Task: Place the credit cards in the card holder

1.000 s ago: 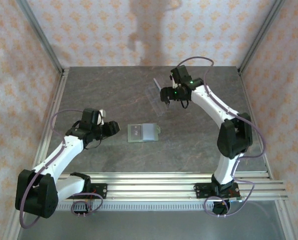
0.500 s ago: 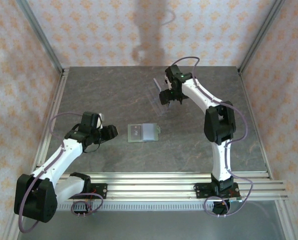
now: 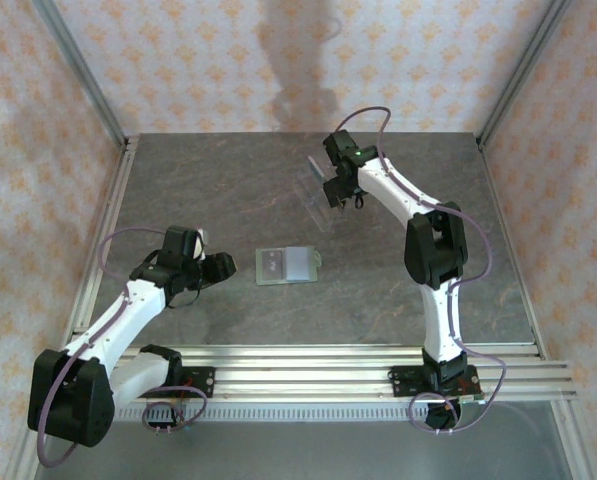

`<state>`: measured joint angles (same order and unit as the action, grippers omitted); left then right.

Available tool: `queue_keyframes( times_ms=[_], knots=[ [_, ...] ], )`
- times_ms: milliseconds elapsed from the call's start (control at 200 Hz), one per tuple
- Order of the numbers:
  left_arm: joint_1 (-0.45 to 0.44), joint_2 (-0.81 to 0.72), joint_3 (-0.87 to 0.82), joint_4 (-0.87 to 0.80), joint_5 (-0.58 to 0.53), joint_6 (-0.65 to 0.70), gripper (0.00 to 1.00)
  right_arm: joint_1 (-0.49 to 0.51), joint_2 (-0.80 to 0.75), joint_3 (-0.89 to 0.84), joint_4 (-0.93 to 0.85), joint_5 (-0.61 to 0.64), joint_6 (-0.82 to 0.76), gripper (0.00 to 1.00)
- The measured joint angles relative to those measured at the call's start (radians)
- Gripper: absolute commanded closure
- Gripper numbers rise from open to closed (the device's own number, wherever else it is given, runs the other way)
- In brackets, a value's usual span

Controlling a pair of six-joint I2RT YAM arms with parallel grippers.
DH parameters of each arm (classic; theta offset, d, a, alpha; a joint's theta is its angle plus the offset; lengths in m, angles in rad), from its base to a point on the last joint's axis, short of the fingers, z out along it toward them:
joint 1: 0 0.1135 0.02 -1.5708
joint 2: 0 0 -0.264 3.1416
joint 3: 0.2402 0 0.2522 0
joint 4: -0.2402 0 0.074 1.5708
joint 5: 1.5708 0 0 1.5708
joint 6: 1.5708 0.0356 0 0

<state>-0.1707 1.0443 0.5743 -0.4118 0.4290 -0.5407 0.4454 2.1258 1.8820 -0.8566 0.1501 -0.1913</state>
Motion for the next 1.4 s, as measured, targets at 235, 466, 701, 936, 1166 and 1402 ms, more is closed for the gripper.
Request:
queue_keyframes(
  times_ms=[235, 466, 701, 936, 1166, 1402],
  knots=[
    [0.000, -0.001, -0.003, 0.002, 0.001, 0.000, 0.43, 0.003, 0.000, 0.001, 0.000, 0.037, 0.015, 0.01],
    [0.000, 0.005, -0.012, 0.019, 0.006, 0.000, 0.43, -0.003, 0.003, 0.020, -0.011, 0.010, 0.035, 0.16],
    [0.000, 0.005, -0.014, 0.019, 0.008, 0.000, 0.43, -0.004, 0.004, 0.033, -0.011, 0.003, 0.016, 0.41],
    [0.000, 0.005, -0.018, 0.020, 0.008, 0.000, 0.43, -0.004, 0.006, 0.033, -0.012, -0.013, -0.003, 0.63],
    [0.000, 0.006, -0.020, 0.019, 0.008, 0.000, 0.43, -0.004, 0.007, 0.033, -0.013, -0.019, -0.013, 0.78],
    [0.000, 0.024, -0.020, 0.019, 0.008, 0.000, 0.44, -0.003, 0.007, 0.037, -0.019, -0.016, -0.023, 0.87]
  ],
)
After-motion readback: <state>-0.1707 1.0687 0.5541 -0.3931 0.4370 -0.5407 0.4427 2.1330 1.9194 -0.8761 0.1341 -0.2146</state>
